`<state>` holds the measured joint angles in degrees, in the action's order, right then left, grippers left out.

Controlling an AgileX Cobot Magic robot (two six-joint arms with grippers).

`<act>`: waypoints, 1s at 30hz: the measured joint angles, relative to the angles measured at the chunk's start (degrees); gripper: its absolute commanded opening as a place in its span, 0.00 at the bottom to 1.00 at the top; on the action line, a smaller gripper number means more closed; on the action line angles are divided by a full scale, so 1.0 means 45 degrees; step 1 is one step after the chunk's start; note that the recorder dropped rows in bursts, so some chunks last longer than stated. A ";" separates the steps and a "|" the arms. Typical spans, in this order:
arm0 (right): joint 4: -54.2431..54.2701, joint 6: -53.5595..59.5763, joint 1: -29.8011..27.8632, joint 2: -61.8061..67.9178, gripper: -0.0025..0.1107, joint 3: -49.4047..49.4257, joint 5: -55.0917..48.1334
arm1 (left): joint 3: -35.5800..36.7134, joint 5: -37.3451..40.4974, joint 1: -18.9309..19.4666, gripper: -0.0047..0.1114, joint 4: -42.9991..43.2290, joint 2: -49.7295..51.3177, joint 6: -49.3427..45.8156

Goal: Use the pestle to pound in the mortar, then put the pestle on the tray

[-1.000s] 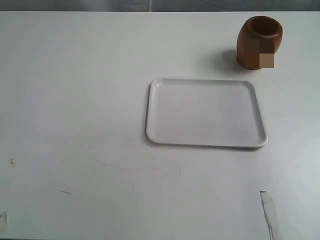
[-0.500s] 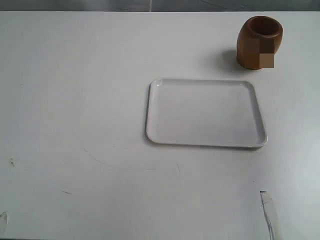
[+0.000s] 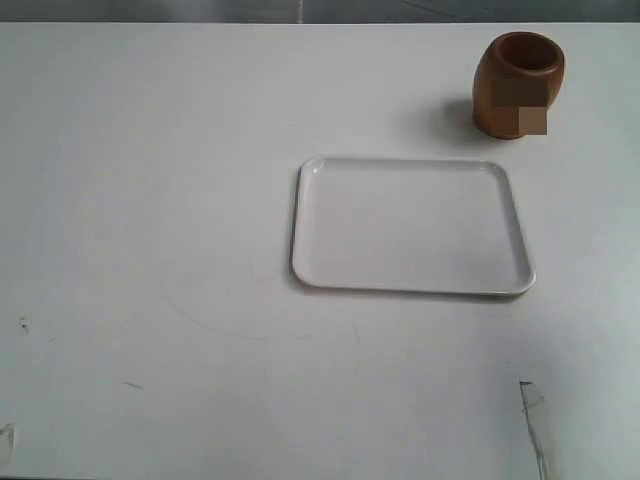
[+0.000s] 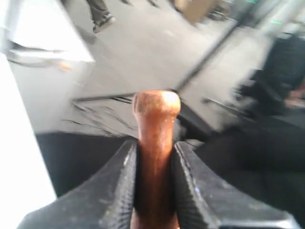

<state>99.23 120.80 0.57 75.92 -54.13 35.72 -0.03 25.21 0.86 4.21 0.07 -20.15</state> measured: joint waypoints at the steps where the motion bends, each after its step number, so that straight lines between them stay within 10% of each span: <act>1: 0.0086 -0.0441 0.0000 -0.0074 0.02 0.0064 -0.0772 | 0.0000 0.0000 0.0000 0.04 0.0000 0.0000 0.0000; 13: -0.2236 -0.7521 0.0160 -0.0696 0.02 0.0631 -1.4763 | 0.0000 0.0000 0.0000 0.04 0.0000 0.0000 0.0000; 19: -0.9299 -1.3307 0.0160 -0.0696 0.02 0.0705 -1.2744 | 0.0000 0.0000 0.0000 0.04 0.0000 0.0000 0.0000; 30: -1.0812 -1.4041 0.0712 -0.0696 0.02 0.1158 -0.6540 | 0.0000 0.0000 0.0000 0.04 0.0000 0.0000 0.0000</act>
<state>50.57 57.61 3.78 72.79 -48.92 6.29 -0.03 25.21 0.86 4.21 0.07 -20.15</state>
